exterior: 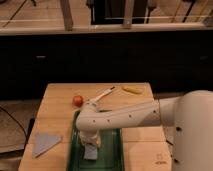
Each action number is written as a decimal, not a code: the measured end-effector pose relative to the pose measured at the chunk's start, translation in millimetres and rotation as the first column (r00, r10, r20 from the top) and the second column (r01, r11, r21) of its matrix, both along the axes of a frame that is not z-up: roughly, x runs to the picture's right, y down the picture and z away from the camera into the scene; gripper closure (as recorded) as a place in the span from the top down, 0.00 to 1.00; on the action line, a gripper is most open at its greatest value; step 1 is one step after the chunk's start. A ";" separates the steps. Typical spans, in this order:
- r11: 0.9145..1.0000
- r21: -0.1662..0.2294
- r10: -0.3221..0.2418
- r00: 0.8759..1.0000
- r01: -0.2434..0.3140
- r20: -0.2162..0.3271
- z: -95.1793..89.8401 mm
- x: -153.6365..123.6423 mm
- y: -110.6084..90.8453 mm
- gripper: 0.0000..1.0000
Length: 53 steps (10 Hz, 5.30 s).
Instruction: Wipe tray with sponge
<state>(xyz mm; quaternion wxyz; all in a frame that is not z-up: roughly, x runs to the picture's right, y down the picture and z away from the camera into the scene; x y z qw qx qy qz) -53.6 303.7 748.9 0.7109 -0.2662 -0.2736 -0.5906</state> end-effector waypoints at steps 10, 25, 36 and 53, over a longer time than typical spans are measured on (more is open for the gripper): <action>0.998 0.067 0.001 1.000 0.000 -0.027 31.7 6.7 -59.7 0.00; 0.999 0.046 0.004 0.999 -0.002 -0.048 42.5 40.5 -60.9 0.00; 0.999 -0.011 -0.051 0.999 0.051 0.015 19.6 19.5 -17.8 0.00; 1.000 -0.008 0.019 0.999 -0.020 -0.030 35.5 43.4 -33.7 0.00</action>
